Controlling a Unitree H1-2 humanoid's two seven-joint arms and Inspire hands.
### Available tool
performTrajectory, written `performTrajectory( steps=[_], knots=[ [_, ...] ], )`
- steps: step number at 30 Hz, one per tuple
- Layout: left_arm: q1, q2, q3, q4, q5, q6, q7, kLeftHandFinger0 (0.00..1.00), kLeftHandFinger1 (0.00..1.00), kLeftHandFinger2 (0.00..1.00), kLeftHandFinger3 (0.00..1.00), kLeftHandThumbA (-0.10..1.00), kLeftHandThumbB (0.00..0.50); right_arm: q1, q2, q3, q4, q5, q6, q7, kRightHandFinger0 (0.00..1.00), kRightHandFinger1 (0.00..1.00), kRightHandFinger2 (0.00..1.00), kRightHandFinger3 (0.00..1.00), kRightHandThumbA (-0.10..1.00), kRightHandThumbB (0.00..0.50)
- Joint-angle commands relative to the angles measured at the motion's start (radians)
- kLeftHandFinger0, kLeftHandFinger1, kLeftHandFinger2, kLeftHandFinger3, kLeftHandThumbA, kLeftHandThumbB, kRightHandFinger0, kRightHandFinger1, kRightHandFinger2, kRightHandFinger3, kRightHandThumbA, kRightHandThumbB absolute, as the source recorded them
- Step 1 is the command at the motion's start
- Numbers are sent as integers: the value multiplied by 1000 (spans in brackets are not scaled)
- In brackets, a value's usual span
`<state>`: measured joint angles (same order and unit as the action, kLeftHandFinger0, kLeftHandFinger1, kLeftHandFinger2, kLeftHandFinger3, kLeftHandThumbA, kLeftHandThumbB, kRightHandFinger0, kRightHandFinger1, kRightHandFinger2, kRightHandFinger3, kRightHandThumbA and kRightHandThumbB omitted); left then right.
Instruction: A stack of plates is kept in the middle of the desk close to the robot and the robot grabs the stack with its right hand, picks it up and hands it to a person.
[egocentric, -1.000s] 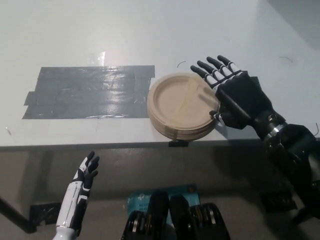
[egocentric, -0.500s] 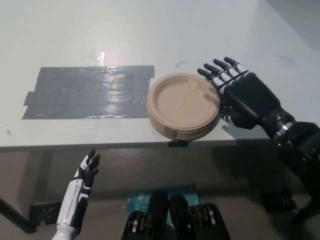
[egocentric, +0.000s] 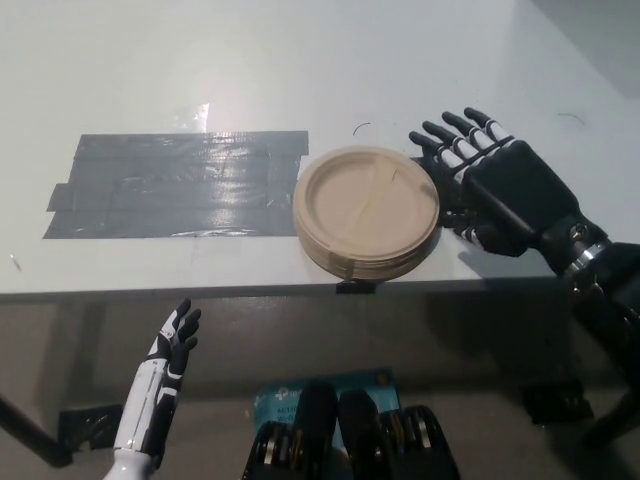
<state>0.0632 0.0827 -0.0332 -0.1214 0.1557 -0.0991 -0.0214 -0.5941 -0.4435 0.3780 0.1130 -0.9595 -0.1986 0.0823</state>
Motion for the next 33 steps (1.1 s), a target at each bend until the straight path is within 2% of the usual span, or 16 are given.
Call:
performTrajectory(
  steps=[1, 7, 10, 16, 21, 33],
  knots=[
    [-11, 1, 0, -18, -1, -15, 4, 1000, 1000, 1000, 1000, 1000, 0, -15, 5, 5, 17, 0, -18, -20, 1000, 1000, 1000, 1000, 943, 500],
    [-18, 6, -2, -10, 5, -30, 5, 1000, 1000, 1000, 1000, 1000, 0, -20, 34, 28, 83, -8, -14, -42, 1000, 1000, 1000, 1000, 920, 500],
    [-19, 7, -1, -13, 5, -25, 4, 1000, 1000, 1000, 1000, 1000, 0, -29, 45, 40, 110, -22, -16, -59, 1000, 1000, 1000, 1000, 954, 500],
    [-19, 6, 0, -12, 3, -27, 5, 1000, 1000, 1000, 1000, 1000, 0, -39, 76, 53, 141, -37, -7, -84, 1000, 1000, 1000, 1000, 905, 500],
    [-19, 6, 3, -14, -3, -21, 4, 1000, 1000, 1000, 1000, 1000, 0, -46, 99, 60, 166, -36, -7, -98, 1000, 1000, 1000, 1000, 906, 500],
    [-19, 4, 3, -17, -6, -20, 4, 1000, 1000, 1000, 1000, 1000, 0, -56, 113, 77, 212, -44, -16, -139, 1000, 1000, 1000, 1000, 923, 500]
  ],
)
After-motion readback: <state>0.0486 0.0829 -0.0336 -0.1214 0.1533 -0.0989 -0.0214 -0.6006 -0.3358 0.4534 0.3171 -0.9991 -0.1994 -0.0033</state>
